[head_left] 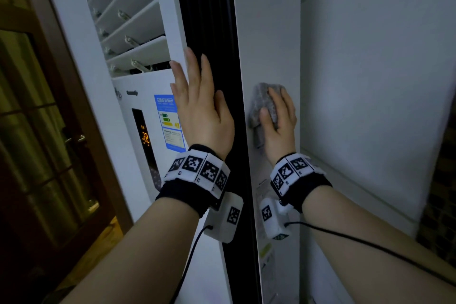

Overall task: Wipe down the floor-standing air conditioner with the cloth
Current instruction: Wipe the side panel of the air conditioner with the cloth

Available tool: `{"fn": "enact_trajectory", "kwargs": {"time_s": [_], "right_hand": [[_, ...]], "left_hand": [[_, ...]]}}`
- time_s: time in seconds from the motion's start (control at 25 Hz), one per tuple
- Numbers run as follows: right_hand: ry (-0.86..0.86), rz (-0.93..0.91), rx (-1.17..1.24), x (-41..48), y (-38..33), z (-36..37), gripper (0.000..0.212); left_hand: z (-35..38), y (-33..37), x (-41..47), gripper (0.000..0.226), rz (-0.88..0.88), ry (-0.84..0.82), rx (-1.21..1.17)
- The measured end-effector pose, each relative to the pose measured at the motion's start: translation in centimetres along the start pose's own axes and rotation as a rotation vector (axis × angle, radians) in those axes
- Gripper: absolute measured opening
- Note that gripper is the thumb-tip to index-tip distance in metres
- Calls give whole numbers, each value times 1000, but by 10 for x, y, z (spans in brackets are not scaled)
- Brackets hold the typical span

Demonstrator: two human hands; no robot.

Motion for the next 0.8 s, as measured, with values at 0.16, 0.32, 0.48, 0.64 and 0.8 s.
{"fn": "enact_trajectory", "kwargs": {"time_s": [0.16, 0.32, 0.48, 0.64, 0.8], "right_hand": [[-14, 1, -29, 0, 5, 1, 40], [4, 17, 40, 6, 10, -3, 38], [41, 61, 34, 14, 9, -8, 47], [-41, 4, 42, 16, 19, -17, 42], [-55, 82, 61, 22, 24, -24, 45]], "left_hand": [[5, 4, 1, 63, -32, 36, 144], [9, 6, 1, 64, -74, 50, 290], [16, 12, 0, 66, -64, 27, 428], [29, 22, 2, 66, -24, -9, 501], [39, 23, 4, 67, -48, -17, 525]]}}
Point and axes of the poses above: each hand's wrist, its own x-axis towards the middle knuckle, its own z-axis out of the palm, y = z × x, the point moved 1 cm from there along x, towards the middle knuckle, and after that the axes turned 11 degrees about -y, right-handed, at the moved point
